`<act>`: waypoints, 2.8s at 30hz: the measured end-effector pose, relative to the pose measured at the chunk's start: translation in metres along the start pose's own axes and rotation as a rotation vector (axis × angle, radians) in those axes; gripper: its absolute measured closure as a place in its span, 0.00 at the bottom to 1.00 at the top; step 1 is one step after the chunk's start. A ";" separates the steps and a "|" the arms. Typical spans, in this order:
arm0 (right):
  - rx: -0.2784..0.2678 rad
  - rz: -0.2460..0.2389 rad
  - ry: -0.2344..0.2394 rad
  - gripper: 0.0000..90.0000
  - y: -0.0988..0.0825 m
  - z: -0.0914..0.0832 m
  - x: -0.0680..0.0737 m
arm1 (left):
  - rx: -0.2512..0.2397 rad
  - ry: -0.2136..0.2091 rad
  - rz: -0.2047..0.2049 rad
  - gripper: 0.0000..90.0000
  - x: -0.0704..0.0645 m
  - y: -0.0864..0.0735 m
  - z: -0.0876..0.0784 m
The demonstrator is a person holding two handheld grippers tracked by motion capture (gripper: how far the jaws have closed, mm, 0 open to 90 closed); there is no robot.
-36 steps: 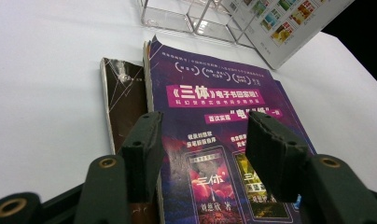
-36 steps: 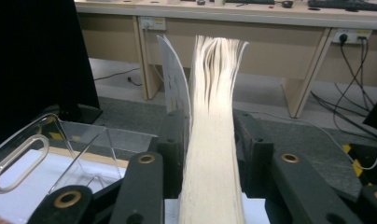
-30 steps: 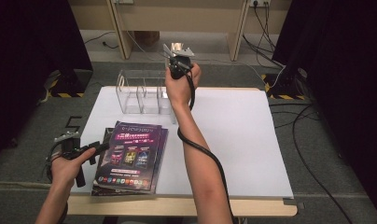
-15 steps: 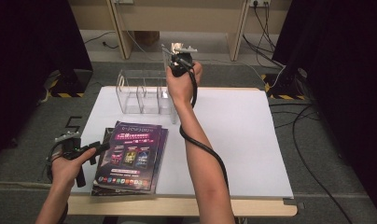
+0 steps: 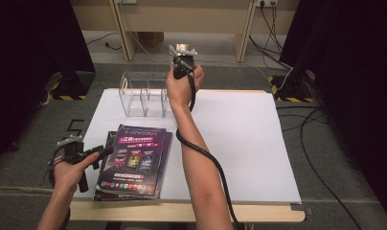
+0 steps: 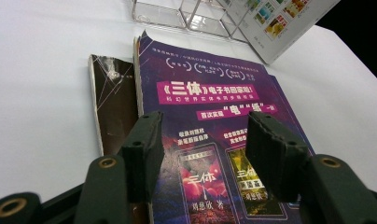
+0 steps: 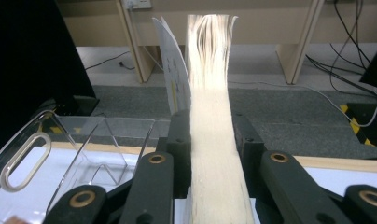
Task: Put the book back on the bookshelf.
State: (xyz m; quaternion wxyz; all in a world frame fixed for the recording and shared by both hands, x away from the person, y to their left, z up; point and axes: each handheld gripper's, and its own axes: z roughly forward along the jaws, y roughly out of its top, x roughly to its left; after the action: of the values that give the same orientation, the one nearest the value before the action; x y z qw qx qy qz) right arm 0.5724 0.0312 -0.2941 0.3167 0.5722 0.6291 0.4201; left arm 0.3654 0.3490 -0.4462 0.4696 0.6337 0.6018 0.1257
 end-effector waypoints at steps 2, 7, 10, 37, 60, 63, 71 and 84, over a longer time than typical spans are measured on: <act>-0.005 0.011 -0.010 0.81 0.000 0.000 0.001 | -0.001 -0.002 0.000 0.51 0.000 0.000 0.000; -0.024 -0.014 0.017 0.77 0.000 -0.002 0.000 | -0.004 0.001 0.000 0.51 0.000 0.001 -0.001; -0.040 -0.042 0.056 0.73 0.000 -0.008 -0.003 | -0.005 0.005 -0.001 0.50 0.001 0.001 -0.001; -0.054 -0.095 0.219 0.70 -0.085 -0.053 -0.025 | -0.005 0.005 0.015 0.51 -0.004 0.000 -0.001; 0.005 -0.065 0.090 0.82 -0.098 -0.021 -0.001 | 0.000 0.000 0.014 0.51 -0.005 -0.001 0.000; 0.000 -0.066 0.095 0.82 -0.099 -0.021 -0.003 | -0.002 0.004 0.015 0.51 -0.004 -0.001 0.001; 0.006 -0.103 0.128 0.73 -0.102 -0.026 -0.014 | 0.006 0.010 0.023 0.51 -0.005 -0.002 0.003; 0.008 -0.106 0.168 0.68 -0.107 -0.041 -0.028 | 0.025 0.014 0.062 0.50 -0.008 -0.005 0.007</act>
State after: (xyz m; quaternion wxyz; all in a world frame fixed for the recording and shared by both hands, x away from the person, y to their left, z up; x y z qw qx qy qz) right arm 0.4918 -0.0026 -0.3734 0.2823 0.5019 0.6846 0.4469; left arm 0.3653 0.3376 -0.4502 0.4531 0.6569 0.5869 0.1369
